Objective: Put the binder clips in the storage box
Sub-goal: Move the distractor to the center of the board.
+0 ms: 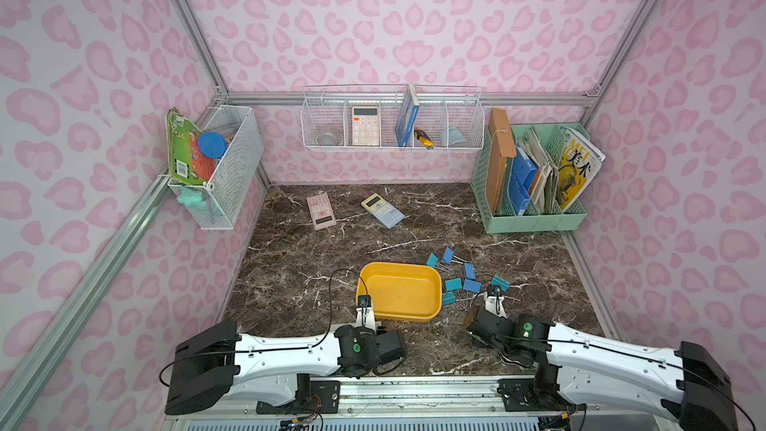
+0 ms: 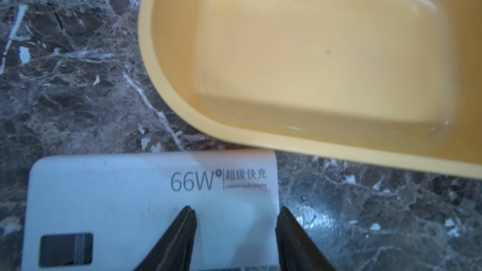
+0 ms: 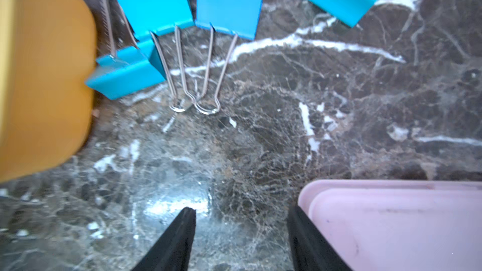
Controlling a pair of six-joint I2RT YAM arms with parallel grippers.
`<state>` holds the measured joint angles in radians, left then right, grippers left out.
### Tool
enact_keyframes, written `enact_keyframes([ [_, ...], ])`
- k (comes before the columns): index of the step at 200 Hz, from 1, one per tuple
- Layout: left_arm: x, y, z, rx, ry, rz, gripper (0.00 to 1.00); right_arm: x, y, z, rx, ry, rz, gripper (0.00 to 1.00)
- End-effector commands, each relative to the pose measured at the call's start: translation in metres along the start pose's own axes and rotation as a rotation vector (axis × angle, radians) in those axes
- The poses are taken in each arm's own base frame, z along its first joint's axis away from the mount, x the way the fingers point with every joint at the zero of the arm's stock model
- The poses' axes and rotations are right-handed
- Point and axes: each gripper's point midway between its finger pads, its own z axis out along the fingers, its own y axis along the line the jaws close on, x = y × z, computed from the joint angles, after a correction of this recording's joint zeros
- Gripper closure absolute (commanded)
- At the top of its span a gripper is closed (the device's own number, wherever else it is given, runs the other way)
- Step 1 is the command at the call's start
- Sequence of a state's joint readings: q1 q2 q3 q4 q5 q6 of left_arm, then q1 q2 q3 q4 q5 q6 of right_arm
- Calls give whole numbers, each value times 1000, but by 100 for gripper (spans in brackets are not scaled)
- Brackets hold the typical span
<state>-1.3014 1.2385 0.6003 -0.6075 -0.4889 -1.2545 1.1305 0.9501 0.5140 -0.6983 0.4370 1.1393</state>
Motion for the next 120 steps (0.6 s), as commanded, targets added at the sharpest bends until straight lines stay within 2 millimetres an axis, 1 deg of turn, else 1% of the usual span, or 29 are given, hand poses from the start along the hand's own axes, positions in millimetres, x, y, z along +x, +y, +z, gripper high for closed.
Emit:
enact_keyframes([
  [1,14,-8,-12,-6,112,84,45,-17,37,-4,-157,-57,-14,40],
  [16,22,-20,-11,15,155,73,45,-23,45,-2,-161,-76,-35,40],
  [24,27,-20,-7,-3,178,70,45,-26,49,-1,-159,-83,-53,40],
  [35,30,-14,-3,-54,188,70,44,-31,54,-1,-152,-92,-68,40],
  [41,31,-11,-1,-74,190,73,45,-34,57,-1,-152,-95,-82,40],
  [58,31,-13,6,-90,205,85,45,-44,61,-1,-147,-111,-97,41],
  [81,24,-13,15,-128,205,96,45,-53,63,0,-151,-126,-106,41],
  [92,23,-6,18,-162,213,99,45,-55,64,1,-159,-129,-105,41],
  [120,34,31,21,-261,247,68,46,-55,62,3,-157,-132,-111,41],
])
